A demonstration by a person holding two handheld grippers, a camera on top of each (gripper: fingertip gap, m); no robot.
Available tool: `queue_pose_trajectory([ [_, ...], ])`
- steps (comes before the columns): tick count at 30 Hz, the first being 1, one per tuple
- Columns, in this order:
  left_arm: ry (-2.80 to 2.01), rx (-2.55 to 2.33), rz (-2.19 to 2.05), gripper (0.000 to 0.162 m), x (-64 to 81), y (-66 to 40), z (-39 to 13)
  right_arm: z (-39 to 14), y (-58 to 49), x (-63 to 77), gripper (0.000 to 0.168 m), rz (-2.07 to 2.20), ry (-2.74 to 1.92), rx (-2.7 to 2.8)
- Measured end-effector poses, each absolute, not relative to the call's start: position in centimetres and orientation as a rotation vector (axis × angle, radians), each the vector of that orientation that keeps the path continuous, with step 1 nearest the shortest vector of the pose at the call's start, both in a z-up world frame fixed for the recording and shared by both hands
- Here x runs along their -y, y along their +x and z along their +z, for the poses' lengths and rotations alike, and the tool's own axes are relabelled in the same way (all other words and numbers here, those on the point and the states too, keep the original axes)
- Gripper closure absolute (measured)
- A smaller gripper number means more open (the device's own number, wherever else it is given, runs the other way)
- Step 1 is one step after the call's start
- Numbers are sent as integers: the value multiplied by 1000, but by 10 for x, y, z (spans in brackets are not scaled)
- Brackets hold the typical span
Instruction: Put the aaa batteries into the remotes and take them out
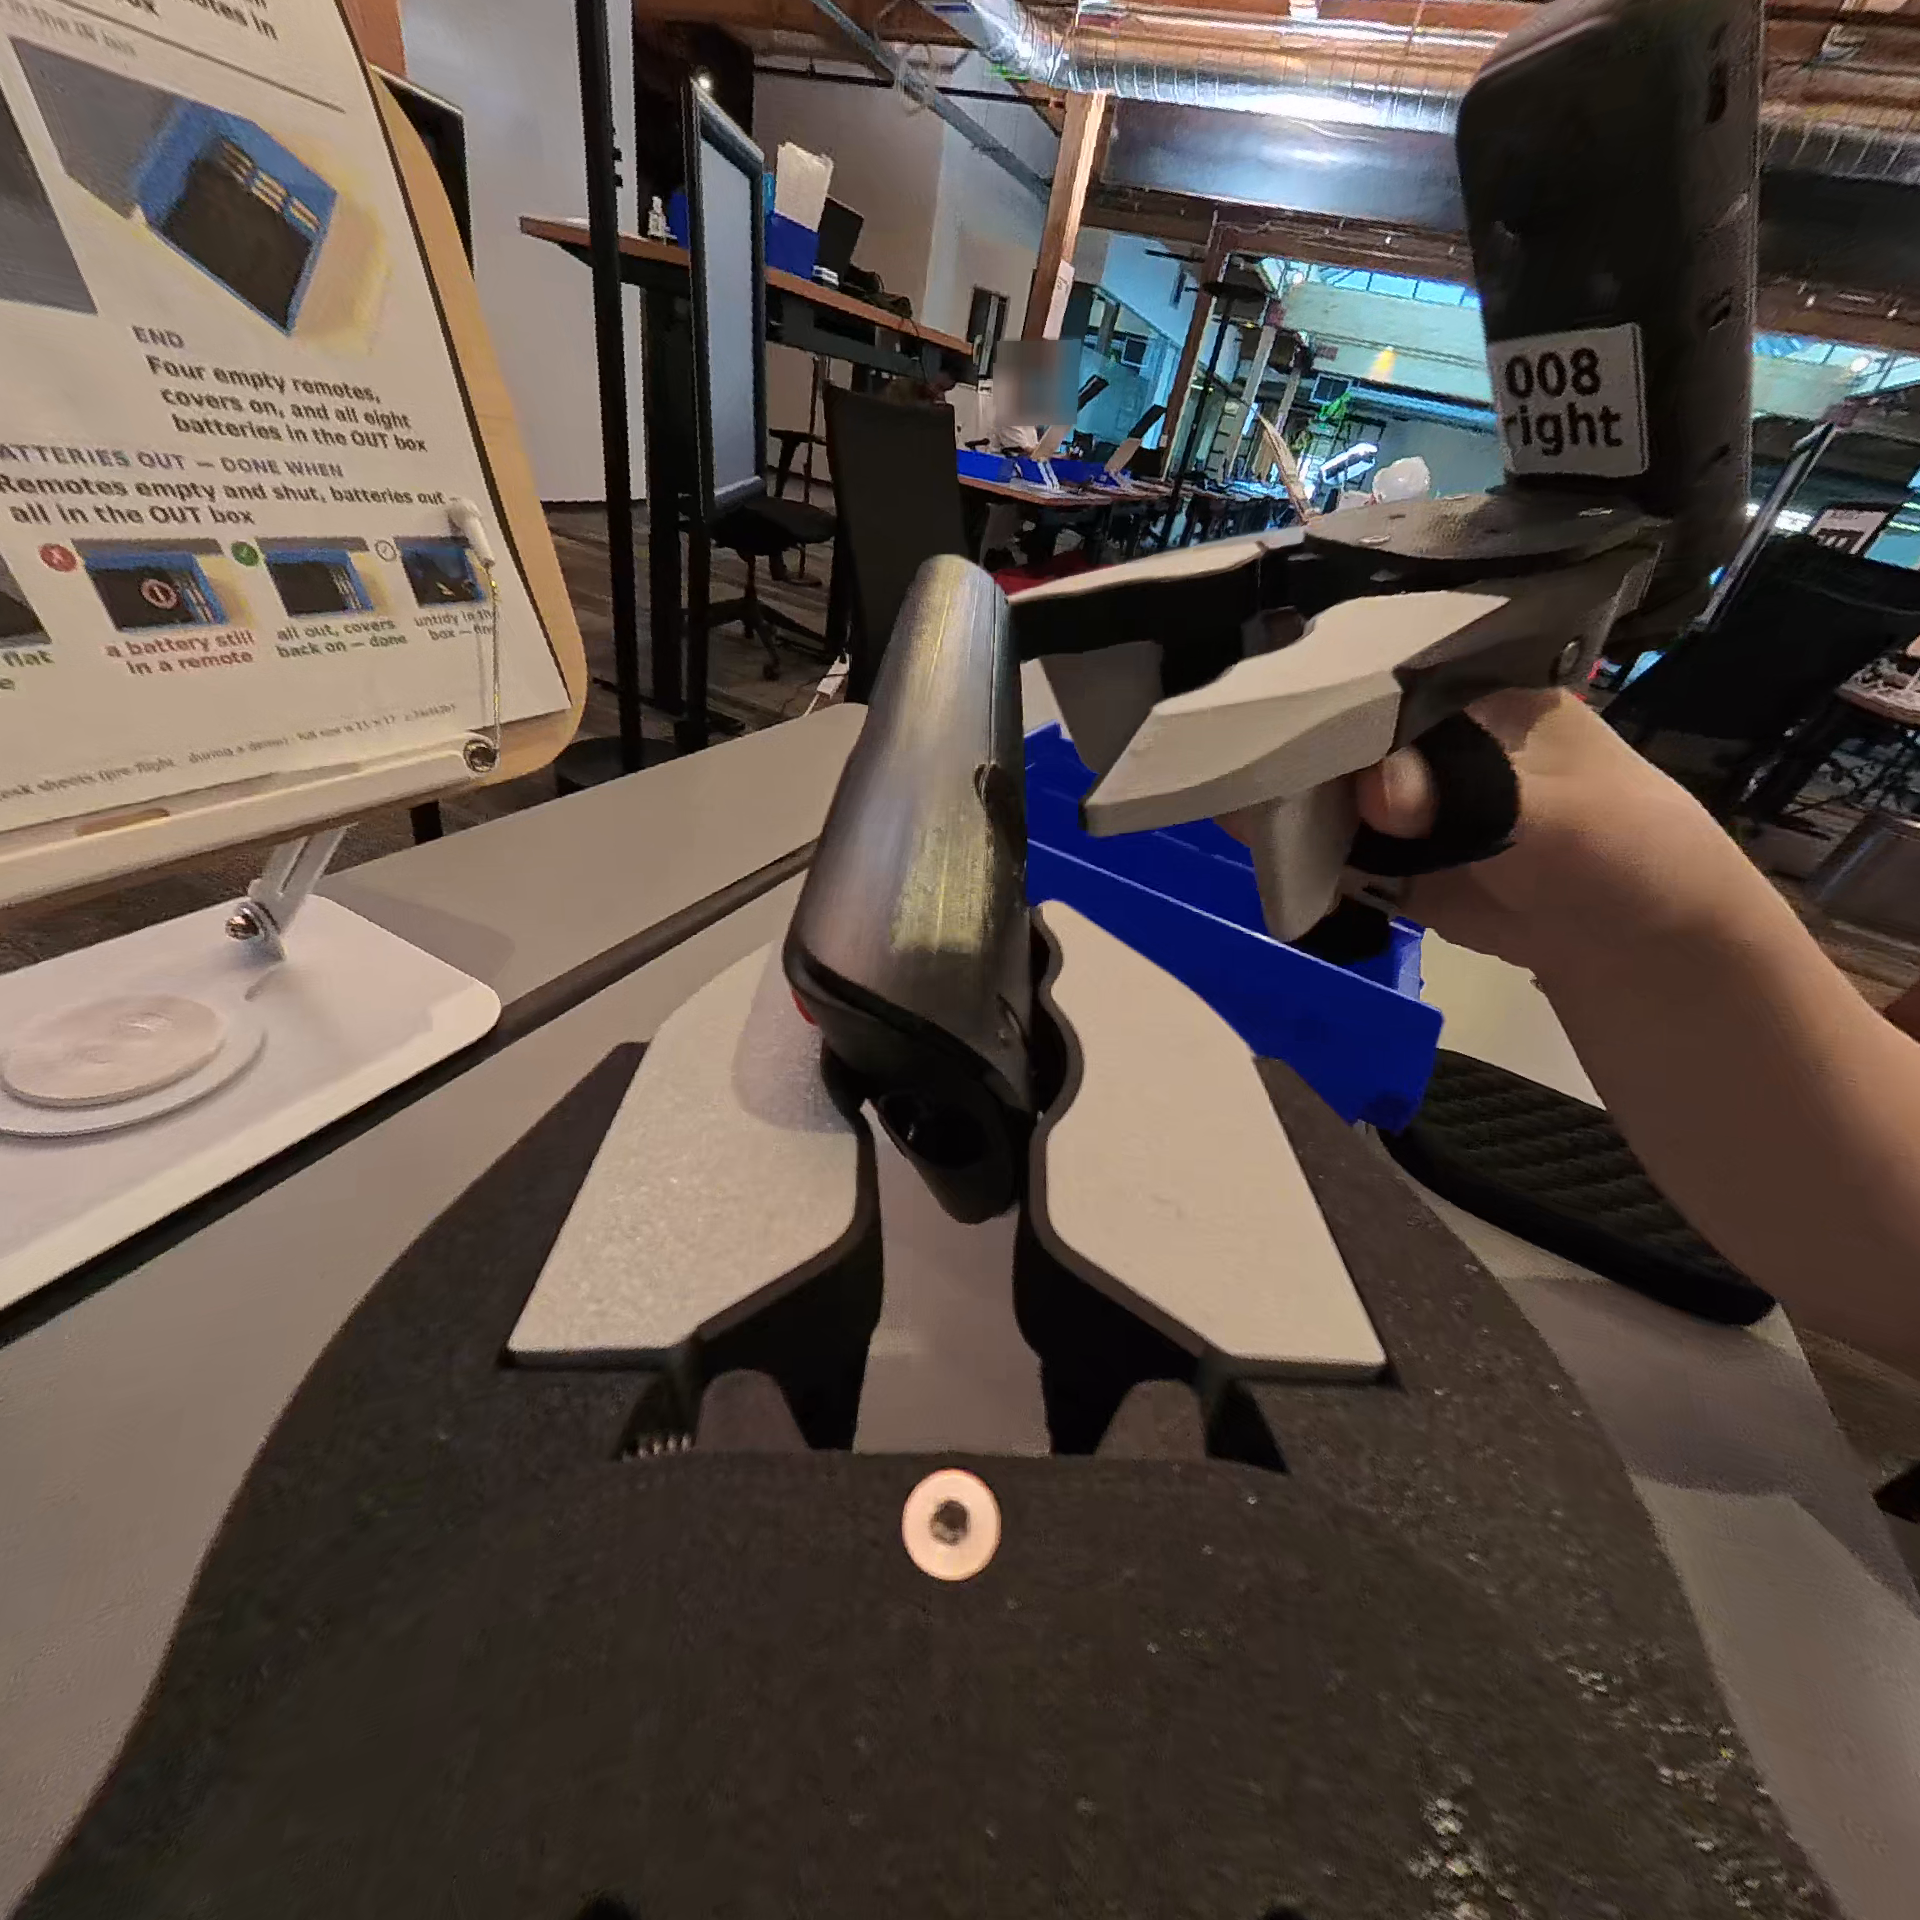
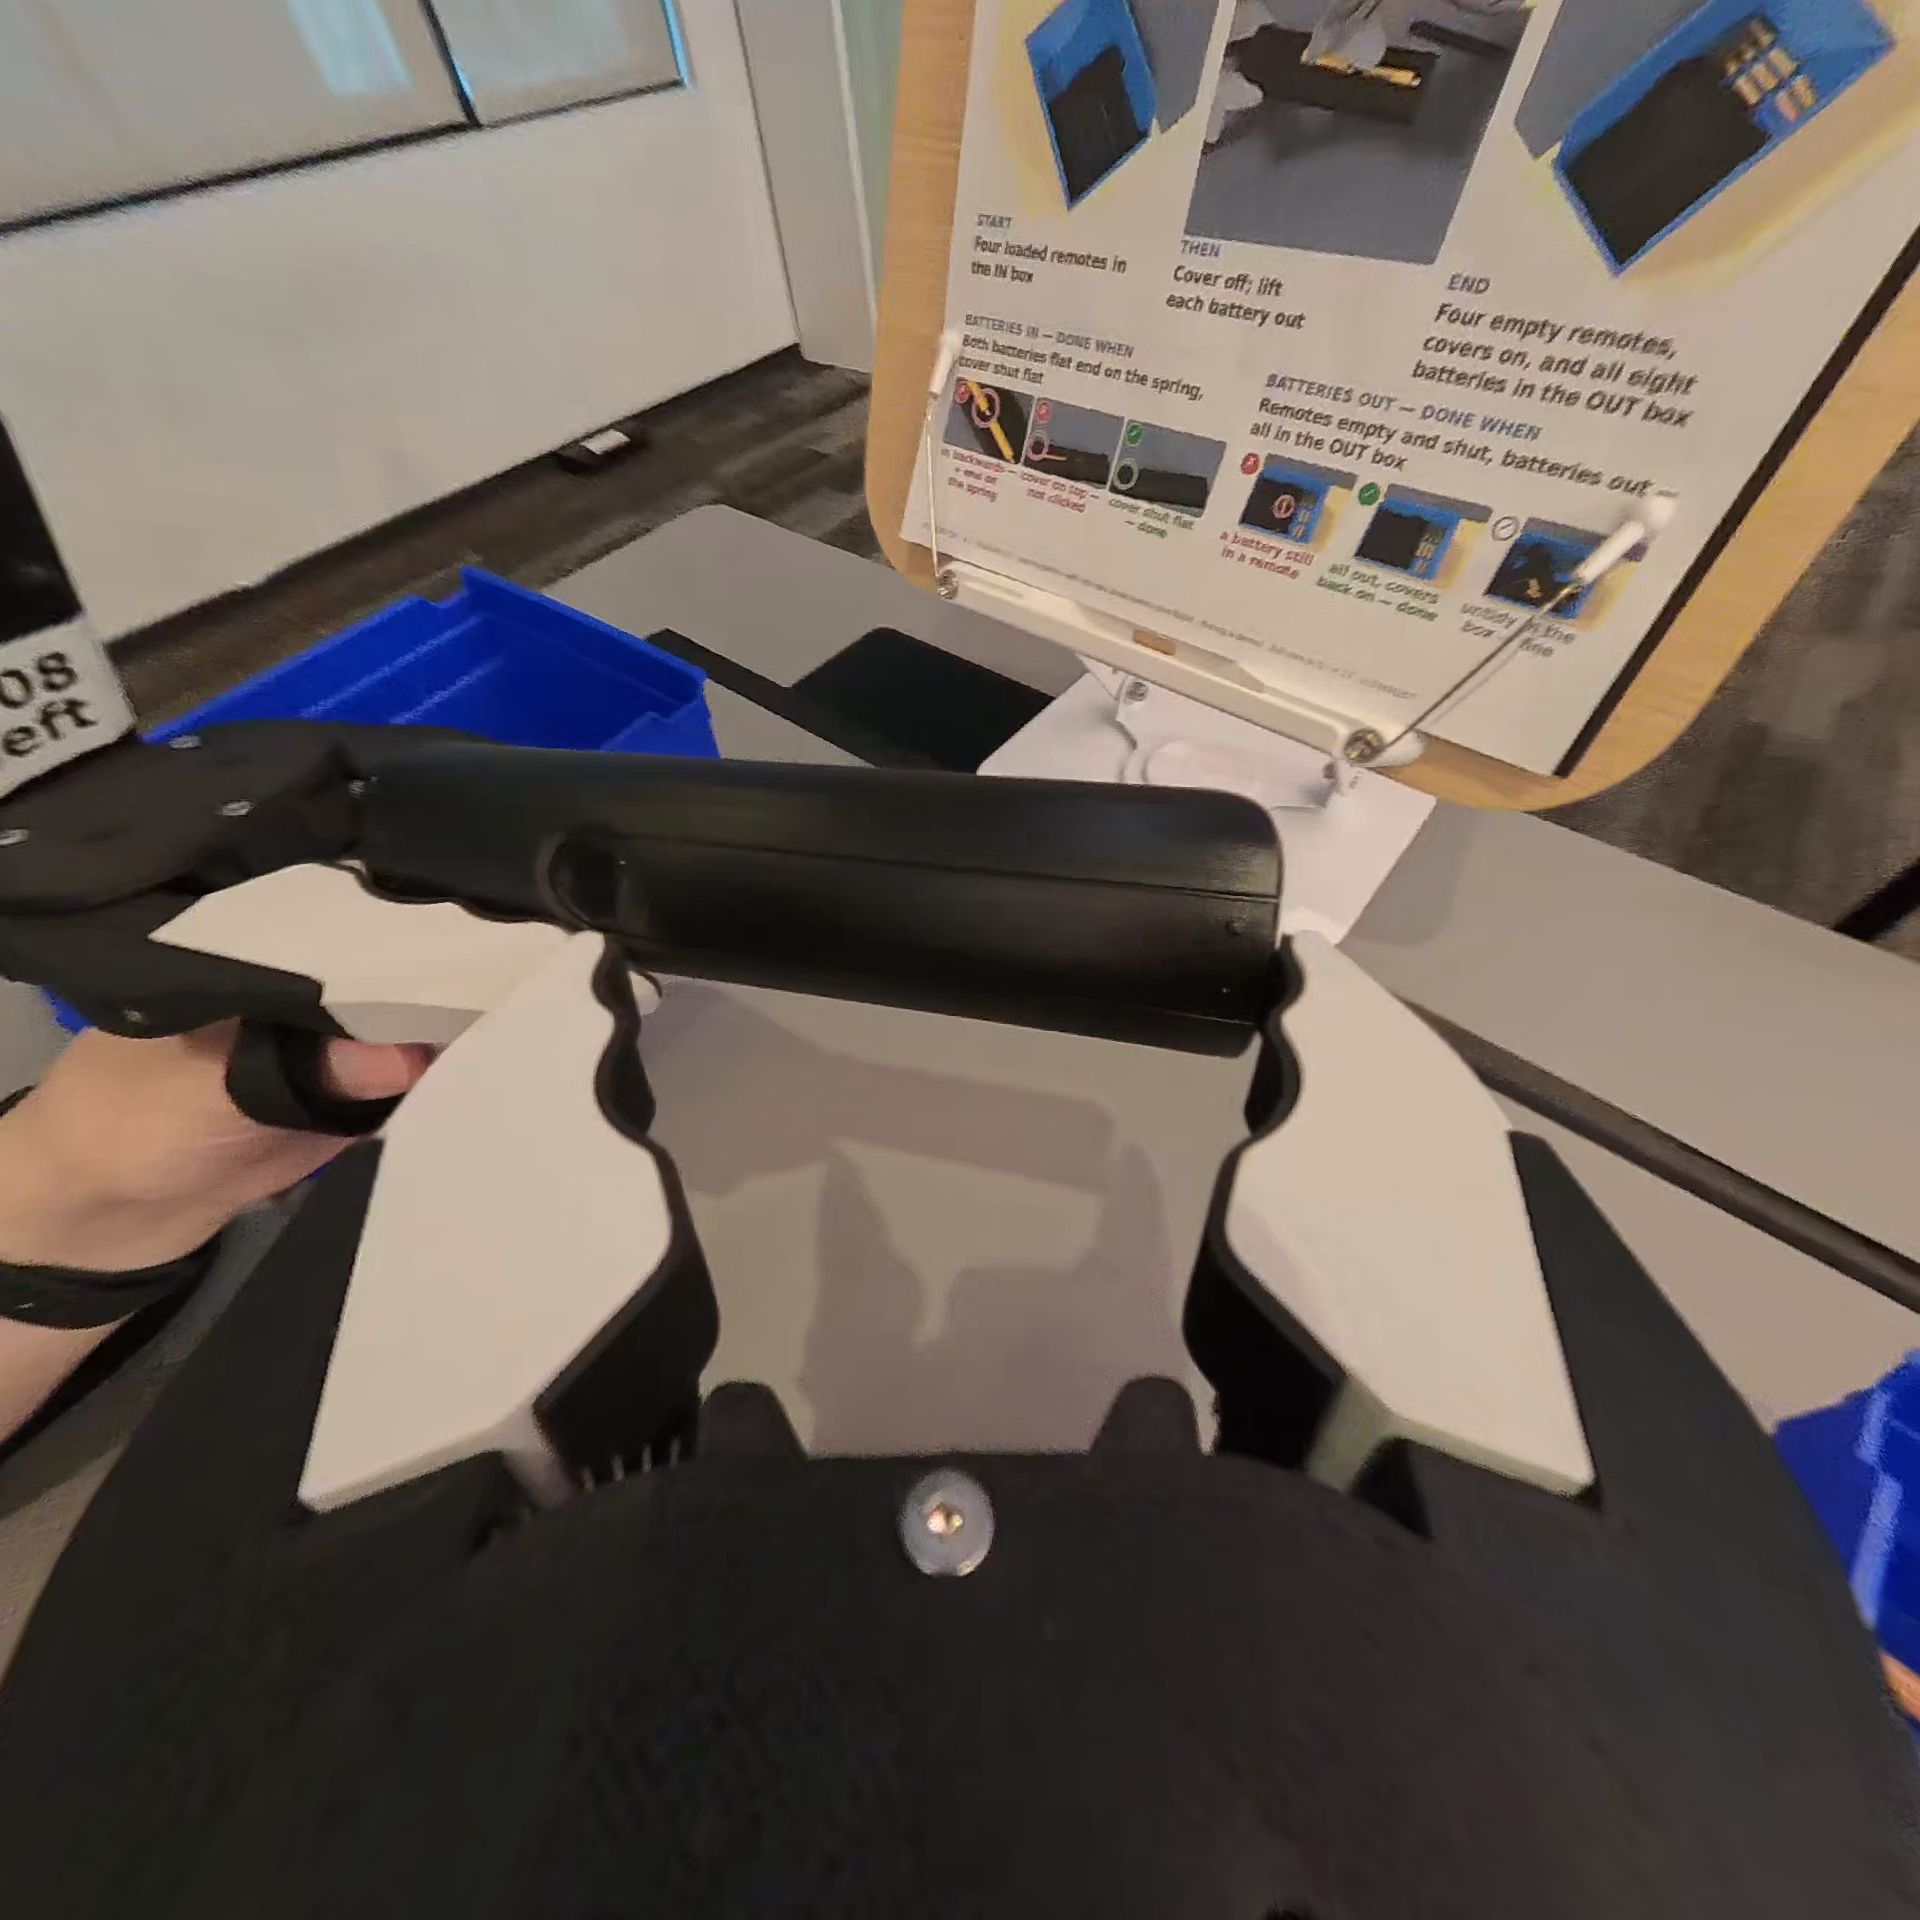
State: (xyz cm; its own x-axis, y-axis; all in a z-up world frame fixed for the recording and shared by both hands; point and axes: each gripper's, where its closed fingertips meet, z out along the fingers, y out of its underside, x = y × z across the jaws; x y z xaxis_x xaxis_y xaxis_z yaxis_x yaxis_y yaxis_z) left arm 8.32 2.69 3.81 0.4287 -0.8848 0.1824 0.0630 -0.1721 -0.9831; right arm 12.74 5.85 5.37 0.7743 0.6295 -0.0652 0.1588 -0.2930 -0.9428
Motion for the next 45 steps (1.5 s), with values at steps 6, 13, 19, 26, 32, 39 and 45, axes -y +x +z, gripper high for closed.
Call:
queue_pose_trajectory([
  [6,-1478,-769,-928,137,-23,85,46,62,123,-61,45,501,-1822,520],
  [13,-1425,-770,-952,137,-14,84,59,76,118,-56,39,443,-1737,566],
  [19,-1368,-788,-873,137,-8,82,70,81,114,-51,40,502,-1732,599],
  [26,-1348,-792,-899,138,-2,82,76,93,115,-44,42,421,-1705,620],
  [32,-1343,-796,-879,138,2,80,81,99,114,-40,43,426,-1693,618],
  [39,-1339,-774,-922,139,4,81,84,104,114,-37,43,400,-1682,609],
  [45,-1329,-772,-914,139,6,81,85,105,115,-35,44,395,-1695,621],
])
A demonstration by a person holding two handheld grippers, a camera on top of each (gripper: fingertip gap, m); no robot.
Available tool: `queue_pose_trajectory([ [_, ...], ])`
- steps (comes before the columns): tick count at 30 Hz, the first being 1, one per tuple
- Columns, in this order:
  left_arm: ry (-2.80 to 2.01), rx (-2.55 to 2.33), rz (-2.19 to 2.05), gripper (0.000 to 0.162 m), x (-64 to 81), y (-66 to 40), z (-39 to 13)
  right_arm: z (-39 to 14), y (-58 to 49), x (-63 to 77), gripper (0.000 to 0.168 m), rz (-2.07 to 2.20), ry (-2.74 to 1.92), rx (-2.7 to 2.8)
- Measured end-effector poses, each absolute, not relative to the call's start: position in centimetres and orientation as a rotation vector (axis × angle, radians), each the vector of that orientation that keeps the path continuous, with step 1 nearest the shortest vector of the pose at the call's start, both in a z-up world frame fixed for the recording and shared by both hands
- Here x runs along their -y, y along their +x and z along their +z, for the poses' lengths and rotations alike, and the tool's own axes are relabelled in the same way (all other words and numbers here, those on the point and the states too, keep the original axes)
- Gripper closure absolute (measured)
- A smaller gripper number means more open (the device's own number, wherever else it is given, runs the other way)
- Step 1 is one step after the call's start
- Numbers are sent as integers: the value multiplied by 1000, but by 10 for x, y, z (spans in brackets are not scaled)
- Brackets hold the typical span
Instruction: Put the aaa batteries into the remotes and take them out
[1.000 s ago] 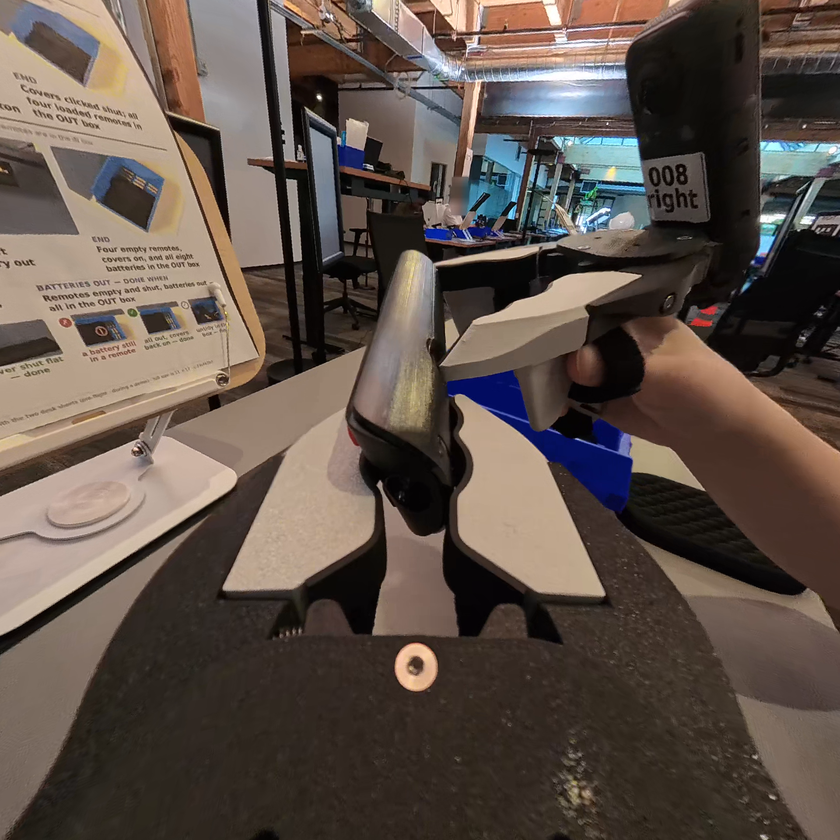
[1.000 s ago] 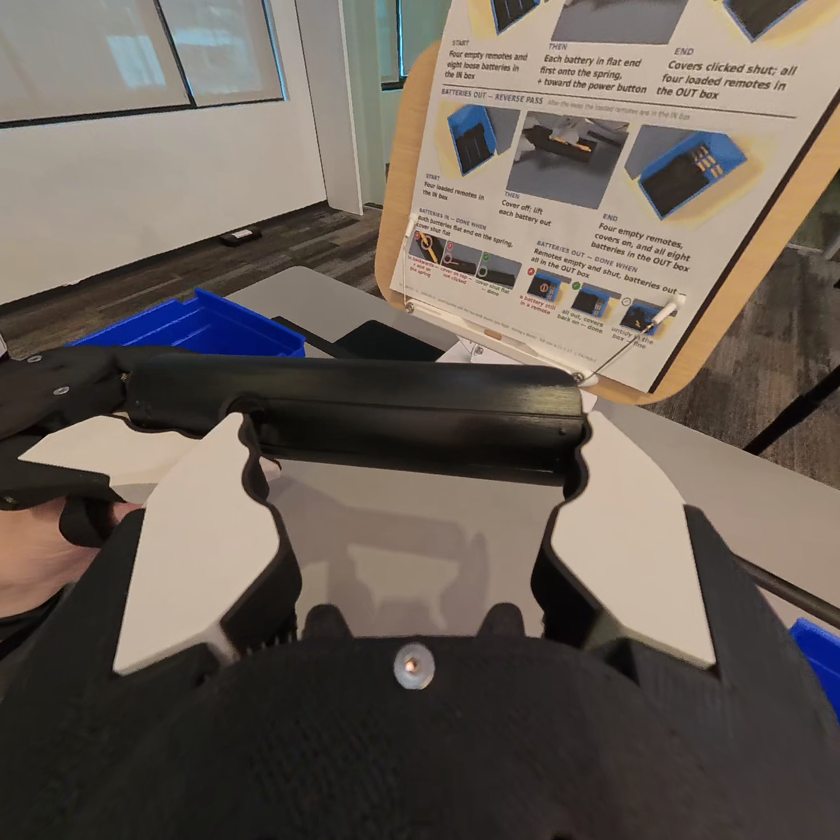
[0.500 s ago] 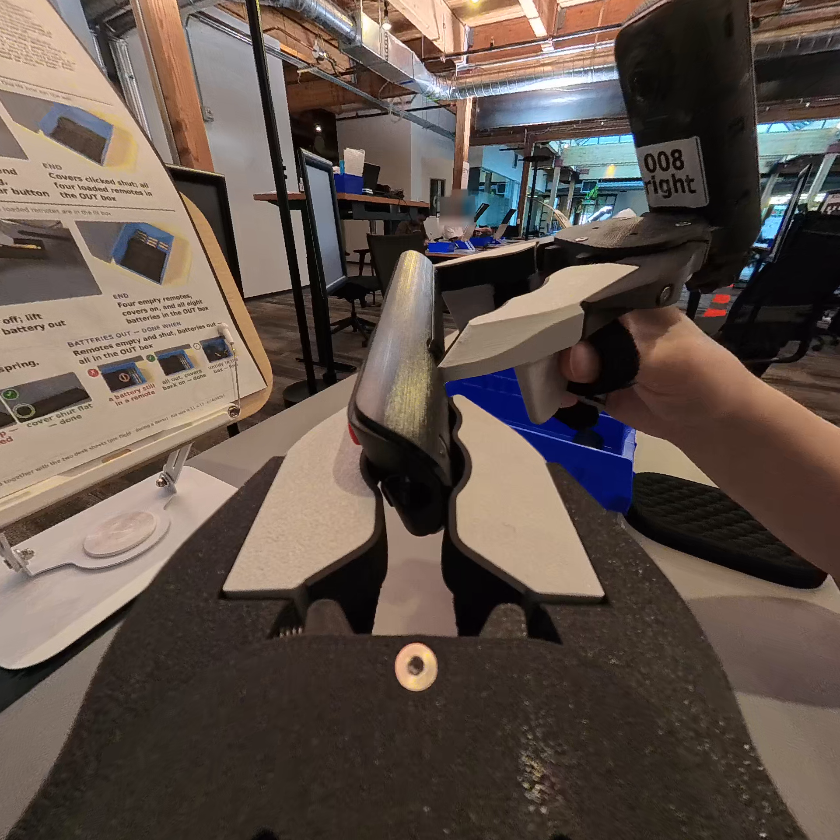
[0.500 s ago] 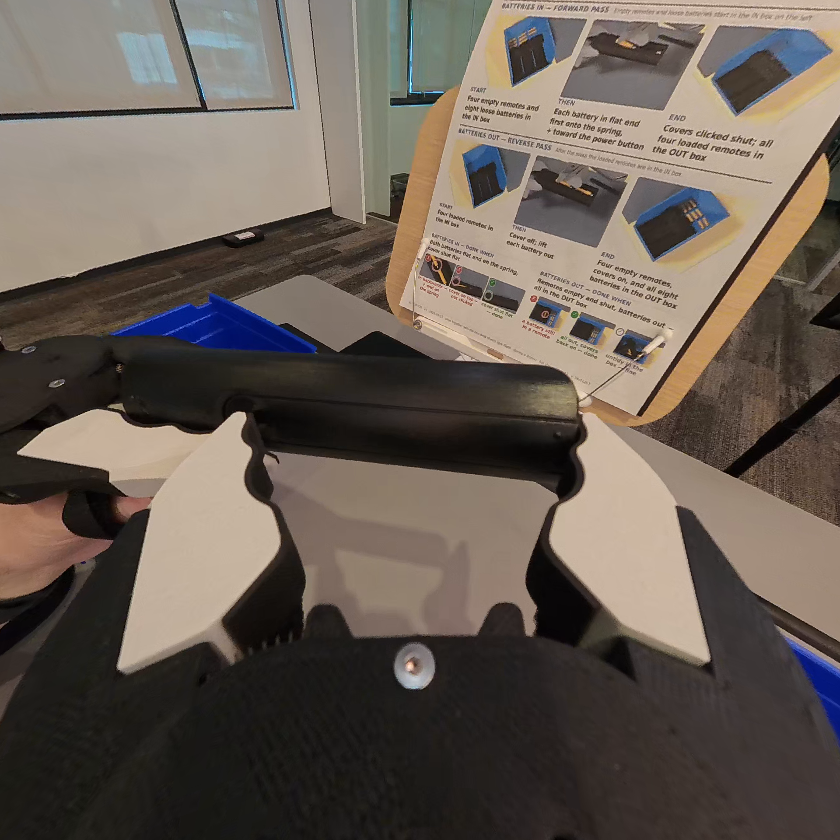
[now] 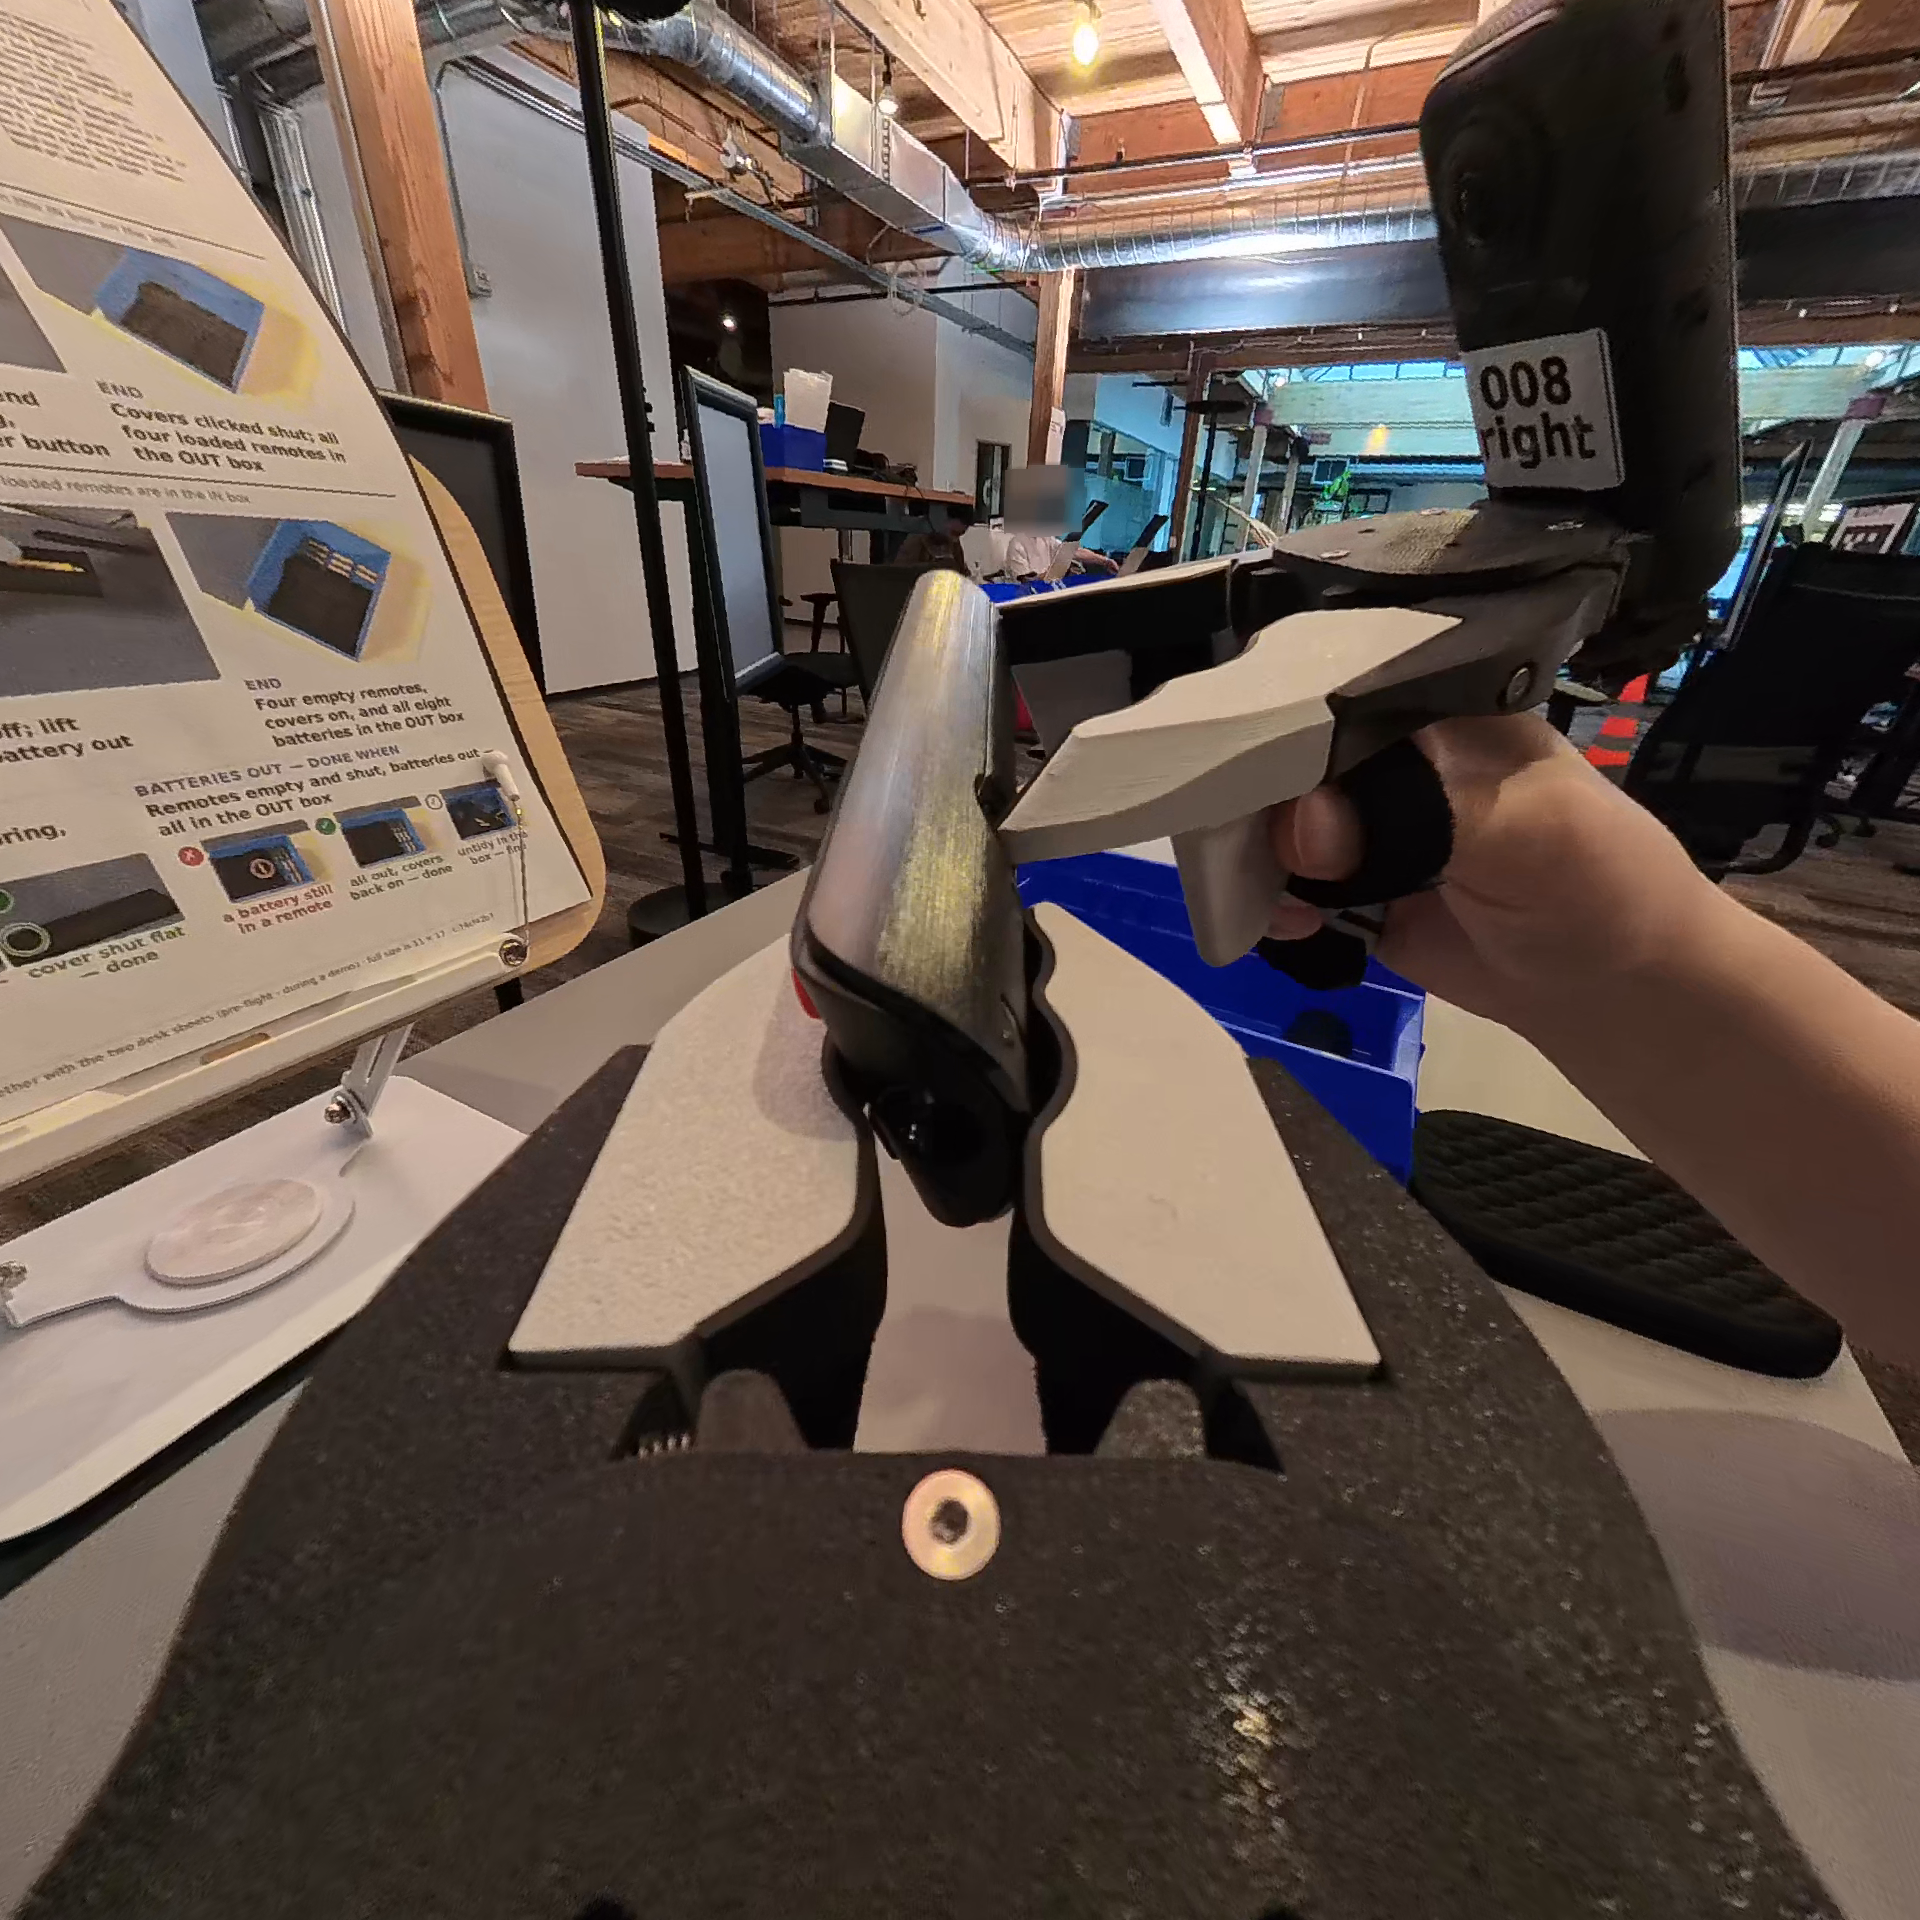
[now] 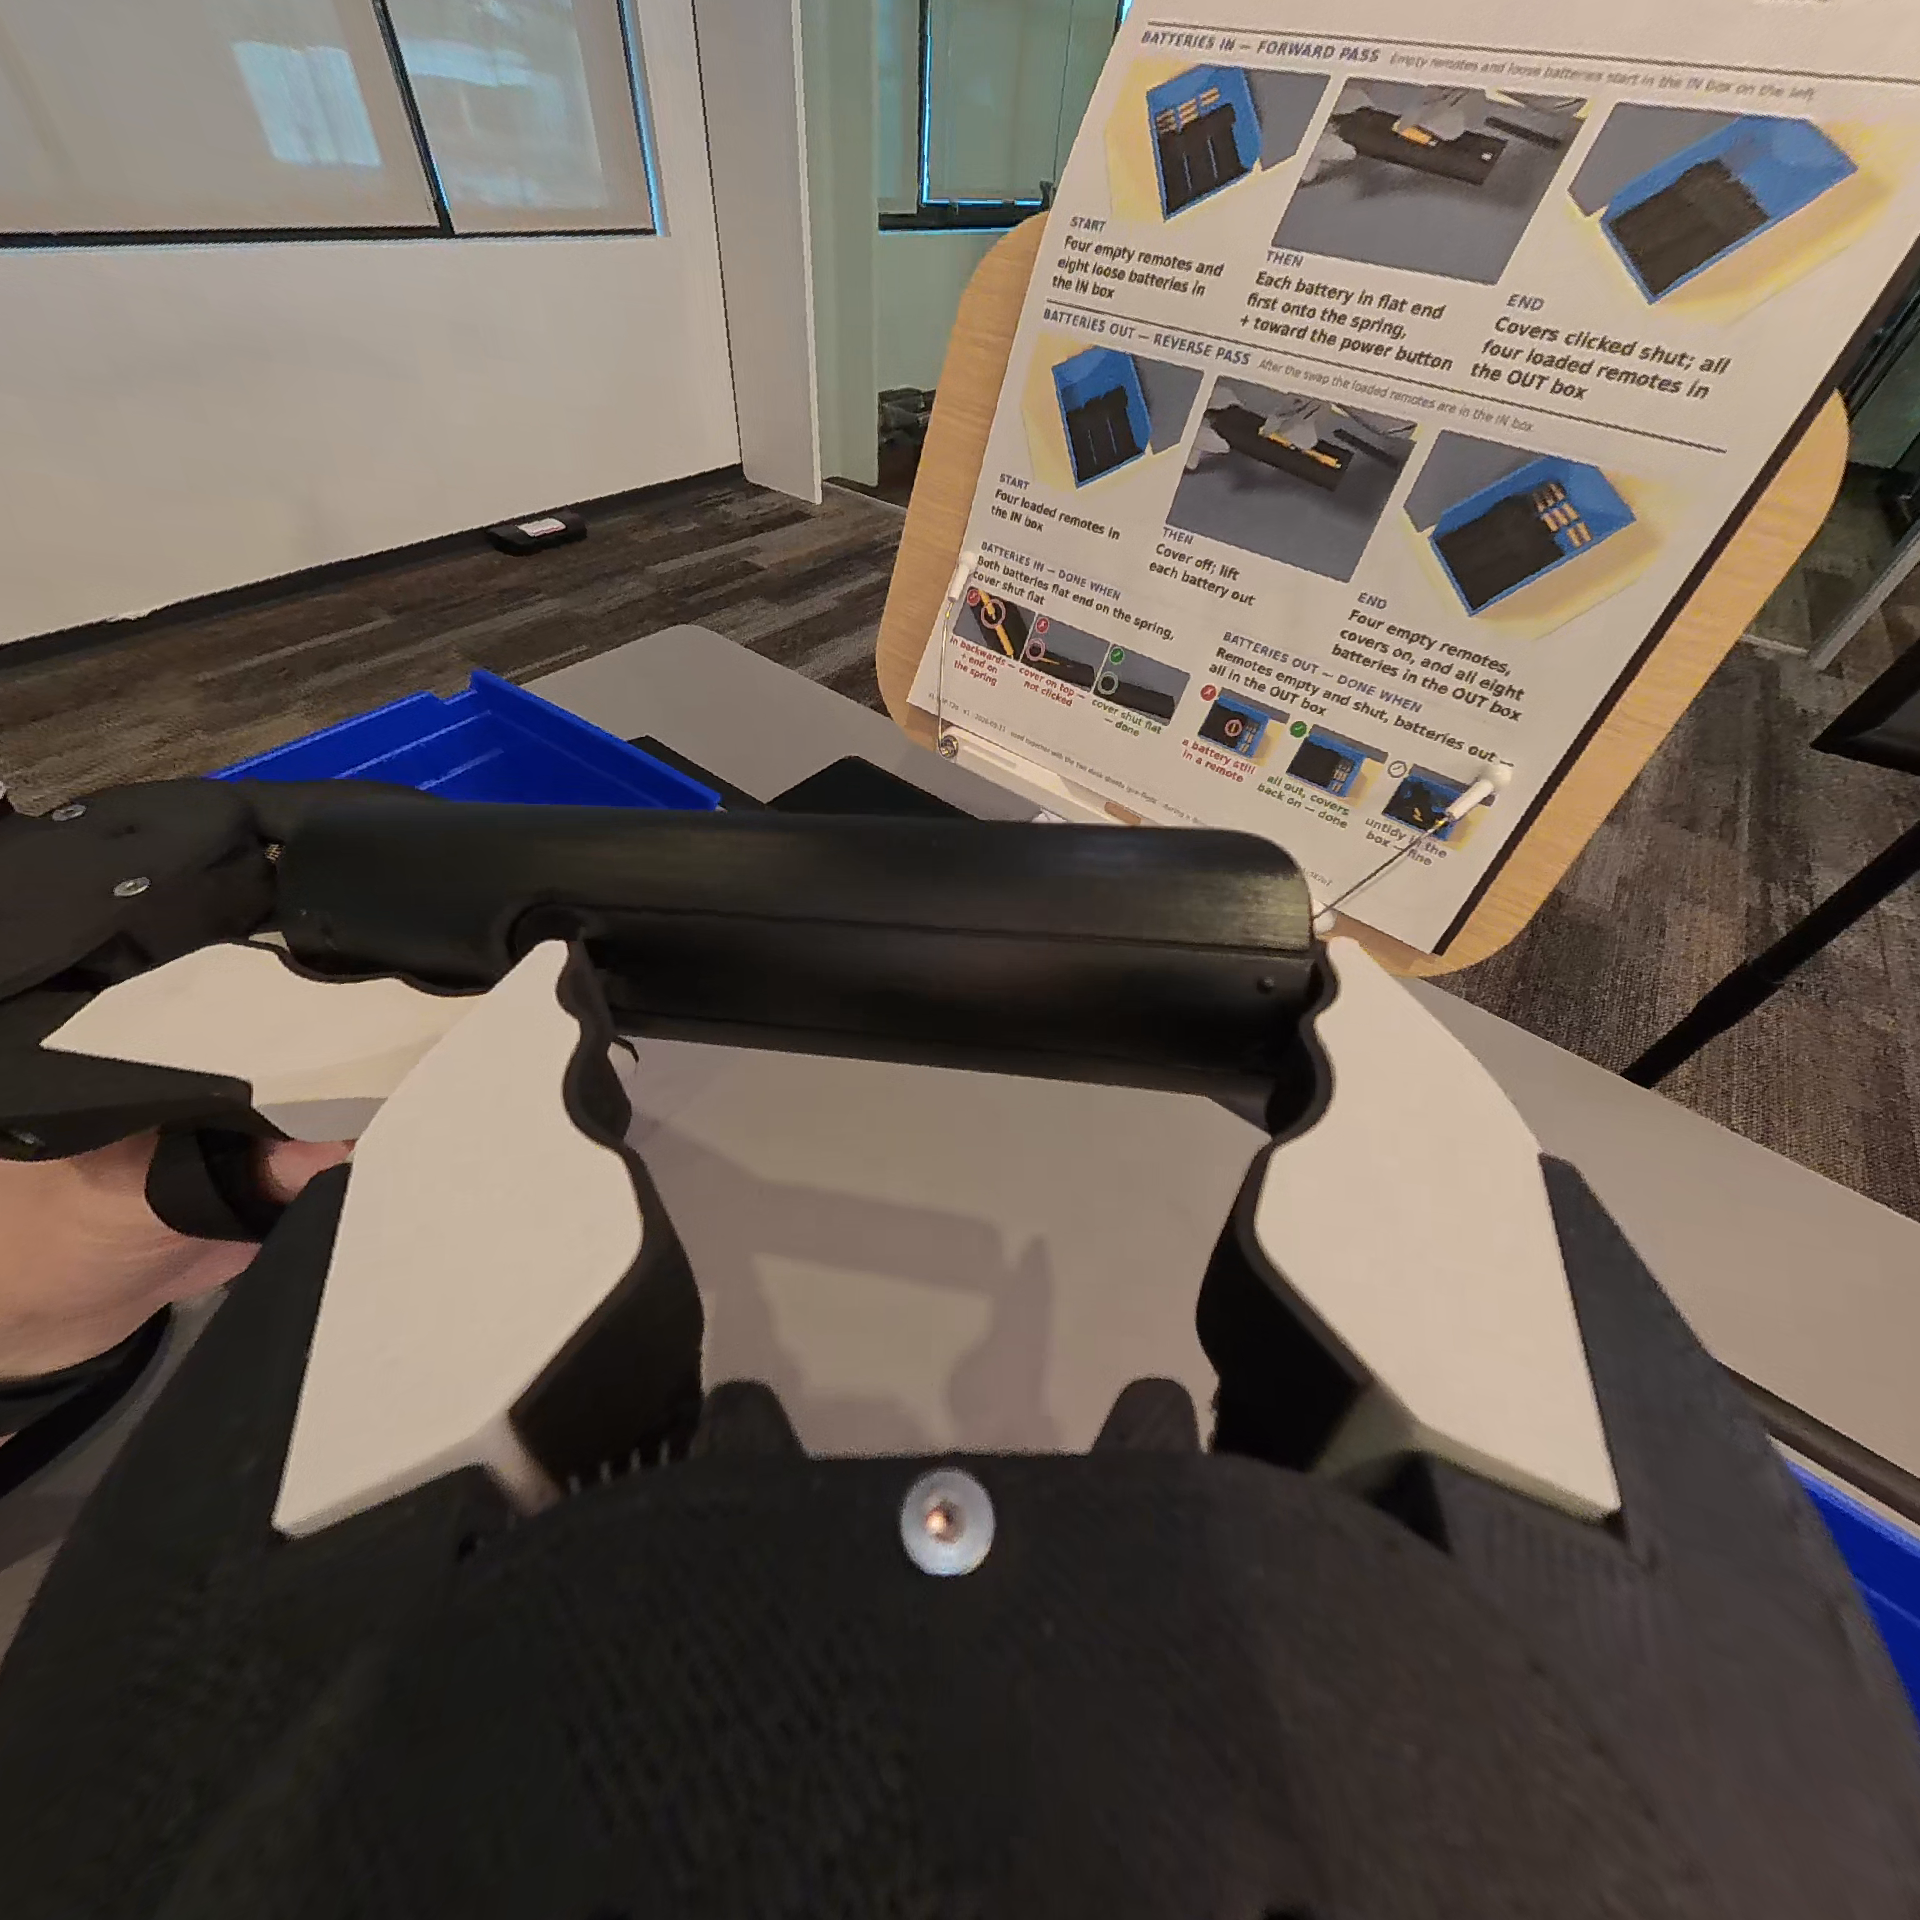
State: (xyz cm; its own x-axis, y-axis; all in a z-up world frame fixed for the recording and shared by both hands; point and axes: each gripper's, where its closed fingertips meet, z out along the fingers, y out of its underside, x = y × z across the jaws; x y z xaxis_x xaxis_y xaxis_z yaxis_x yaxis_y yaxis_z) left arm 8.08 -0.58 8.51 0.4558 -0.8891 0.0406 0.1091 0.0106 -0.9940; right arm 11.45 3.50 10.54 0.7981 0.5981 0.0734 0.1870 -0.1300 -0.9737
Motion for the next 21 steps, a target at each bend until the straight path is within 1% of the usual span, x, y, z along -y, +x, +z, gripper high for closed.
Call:
queue_pose_trajectory([
  [4,-1314,-779,-922,139,8,81,87,109,116,-32,47,389,-1690,626],
  [21,-1290,-817,-871,139,12,82,90,111,117,-26,49,406,-1680,629],
])
